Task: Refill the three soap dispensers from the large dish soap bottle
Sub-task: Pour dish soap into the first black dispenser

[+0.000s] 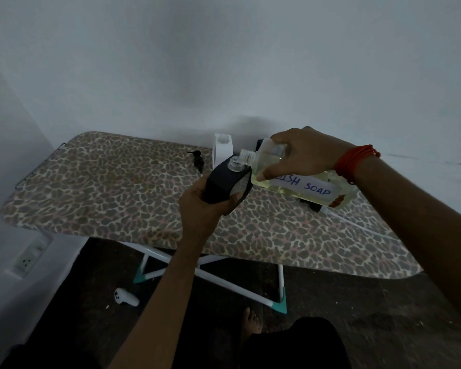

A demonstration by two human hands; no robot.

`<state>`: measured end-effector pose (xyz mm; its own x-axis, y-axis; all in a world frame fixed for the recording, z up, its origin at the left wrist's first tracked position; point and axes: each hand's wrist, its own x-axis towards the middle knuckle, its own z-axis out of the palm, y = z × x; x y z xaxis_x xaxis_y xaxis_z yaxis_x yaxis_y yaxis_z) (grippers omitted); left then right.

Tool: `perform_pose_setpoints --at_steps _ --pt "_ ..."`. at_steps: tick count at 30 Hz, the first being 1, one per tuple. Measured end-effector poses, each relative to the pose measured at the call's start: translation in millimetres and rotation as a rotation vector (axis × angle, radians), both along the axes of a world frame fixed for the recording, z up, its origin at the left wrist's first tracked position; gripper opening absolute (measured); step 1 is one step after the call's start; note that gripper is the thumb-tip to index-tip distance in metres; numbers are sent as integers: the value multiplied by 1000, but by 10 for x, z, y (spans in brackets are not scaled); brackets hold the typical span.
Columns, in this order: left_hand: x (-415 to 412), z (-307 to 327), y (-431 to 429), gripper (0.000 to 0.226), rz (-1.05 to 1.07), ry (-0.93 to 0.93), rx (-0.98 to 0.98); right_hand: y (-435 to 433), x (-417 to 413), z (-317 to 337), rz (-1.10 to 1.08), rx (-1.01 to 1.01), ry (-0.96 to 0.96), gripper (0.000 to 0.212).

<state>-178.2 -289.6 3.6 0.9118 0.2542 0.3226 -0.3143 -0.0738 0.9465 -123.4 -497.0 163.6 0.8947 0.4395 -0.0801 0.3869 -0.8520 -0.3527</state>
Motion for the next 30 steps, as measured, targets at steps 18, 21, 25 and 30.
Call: perform_pose_setpoints --at_steps 18,21,25,30 --pt "22 -13 6 44 7 5 19 1 37 18 21 -3 -5 46" --pt "27 -29 8 46 9 3 7 6 48 18 18 -1 -3 46" --pt "37 -21 13 47 -7 8 -9 12 54 31 16 -10 -11 48" --pt "47 -47 35 48 -17 -10 -32 26 69 41 9 -17 -26 55"
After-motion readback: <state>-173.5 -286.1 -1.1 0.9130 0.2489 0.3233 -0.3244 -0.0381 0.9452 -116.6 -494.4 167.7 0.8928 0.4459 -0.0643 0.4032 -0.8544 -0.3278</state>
